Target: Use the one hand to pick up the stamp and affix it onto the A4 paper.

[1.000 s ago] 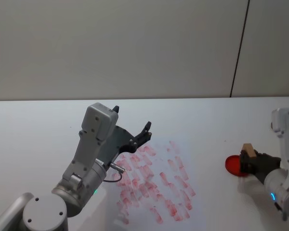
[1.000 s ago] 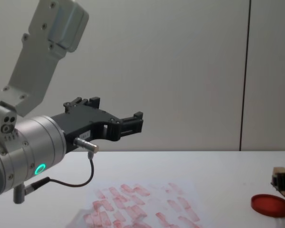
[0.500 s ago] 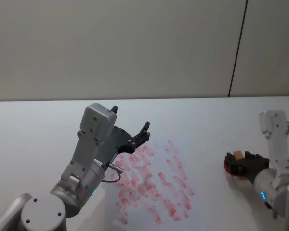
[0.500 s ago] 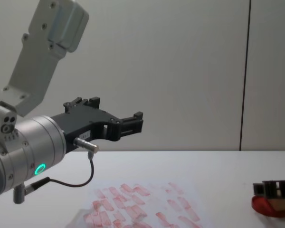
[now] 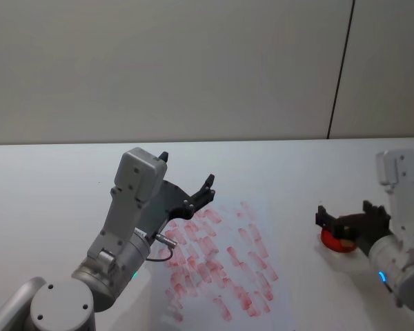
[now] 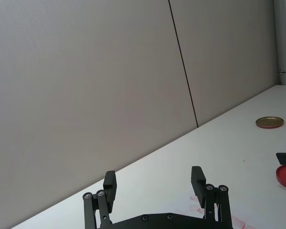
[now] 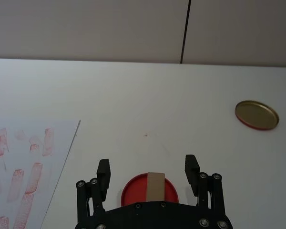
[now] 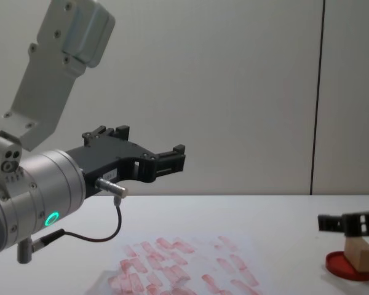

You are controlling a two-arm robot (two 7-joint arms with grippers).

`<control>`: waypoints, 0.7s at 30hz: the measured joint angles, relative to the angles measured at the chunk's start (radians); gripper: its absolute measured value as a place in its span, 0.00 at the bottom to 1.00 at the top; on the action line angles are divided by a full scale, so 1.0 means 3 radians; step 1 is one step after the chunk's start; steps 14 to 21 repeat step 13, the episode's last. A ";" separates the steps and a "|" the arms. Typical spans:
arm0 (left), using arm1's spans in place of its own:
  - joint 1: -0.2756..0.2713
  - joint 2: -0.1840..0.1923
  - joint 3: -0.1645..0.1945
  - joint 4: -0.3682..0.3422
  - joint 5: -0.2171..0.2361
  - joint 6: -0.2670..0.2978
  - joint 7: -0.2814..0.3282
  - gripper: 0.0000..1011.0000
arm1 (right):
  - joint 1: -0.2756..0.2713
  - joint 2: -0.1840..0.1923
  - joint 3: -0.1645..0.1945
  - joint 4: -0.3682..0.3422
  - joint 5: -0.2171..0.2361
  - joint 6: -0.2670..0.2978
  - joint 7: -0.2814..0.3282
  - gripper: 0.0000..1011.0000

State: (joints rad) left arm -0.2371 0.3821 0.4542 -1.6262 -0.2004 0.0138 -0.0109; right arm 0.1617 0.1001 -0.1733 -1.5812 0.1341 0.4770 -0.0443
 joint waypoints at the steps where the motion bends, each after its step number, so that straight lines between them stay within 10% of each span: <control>1: 0.0000 0.0000 0.0000 0.0000 0.0000 0.0000 0.0000 0.98 | -0.0016 0.0010 0.0004 -0.0028 -0.0007 -0.0020 0.0005 0.95; 21: 0.0000 0.0000 0.0000 0.0000 0.0000 0.0000 0.0000 0.98 | -0.0296 0.0210 0.0094 -0.0429 -0.0083 -0.0442 0.0100 0.99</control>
